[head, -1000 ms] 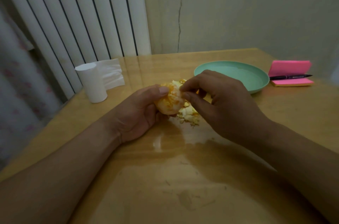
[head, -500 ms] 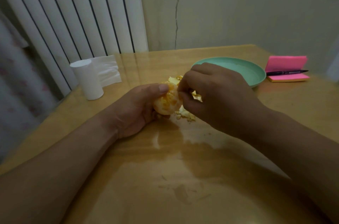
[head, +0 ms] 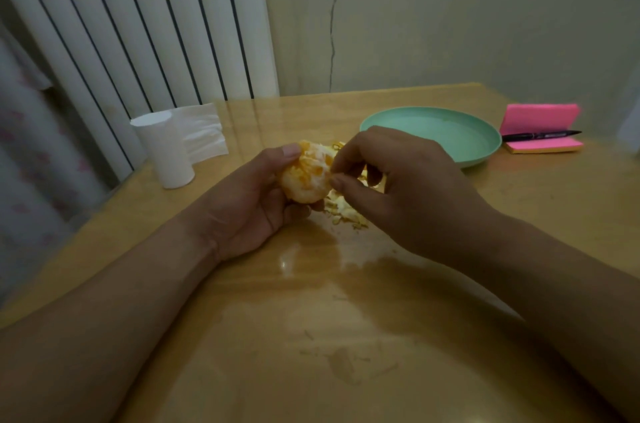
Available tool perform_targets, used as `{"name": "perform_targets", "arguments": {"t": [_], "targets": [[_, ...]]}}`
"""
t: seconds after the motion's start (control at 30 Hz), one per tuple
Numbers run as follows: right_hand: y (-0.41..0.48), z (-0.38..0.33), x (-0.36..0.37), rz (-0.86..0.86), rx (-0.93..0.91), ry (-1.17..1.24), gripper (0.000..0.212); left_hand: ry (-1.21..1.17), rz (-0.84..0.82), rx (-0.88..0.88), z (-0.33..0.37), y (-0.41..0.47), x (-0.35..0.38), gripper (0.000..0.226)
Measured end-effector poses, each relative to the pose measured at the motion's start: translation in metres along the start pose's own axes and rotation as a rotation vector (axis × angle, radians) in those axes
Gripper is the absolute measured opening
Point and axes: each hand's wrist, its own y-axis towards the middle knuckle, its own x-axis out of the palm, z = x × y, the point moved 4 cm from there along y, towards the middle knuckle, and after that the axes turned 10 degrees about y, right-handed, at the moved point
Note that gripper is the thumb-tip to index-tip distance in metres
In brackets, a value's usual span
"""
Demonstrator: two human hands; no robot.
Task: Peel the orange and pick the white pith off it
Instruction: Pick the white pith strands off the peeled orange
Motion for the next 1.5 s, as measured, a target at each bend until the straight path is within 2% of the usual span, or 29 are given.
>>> {"name": "perform_targets", "arguments": {"t": [0.4, 0.67, 0.83, 1.13, 1.5], "targets": [[0.002, -0.003, -0.001, 0.012, -0.022, -0.079, 0.008, 0.094, -0.006, -0.004, -0.003, 0.003, -0.001, 0.032], [0.002, -0.003, 0.001, 0.031, -0.026, -0.06, 0.007, 0.125, -0.007, 0.001, -0.004, 0.005, -0.002, 0.055], [0.003, -0.003, 0.002, 0.058, -0.032, -0.059, 0.007, 0.125, 0.02, 0.004, -0.002, 0.005, 0.001, 0.046], [0.003, -0.006, -0.002, 0.158, -0.062, -0.028, 0.005, -0.061, -0.02, 0.03, 0.0, 0.001, 0.012, 0.032], [0.005, -0.004, -0.005, 0.076, -0.025, 0.137, 0.007, -0.087, -0.033, 0.009, 0.0, 0.001, 0.011, 0.035]]}}
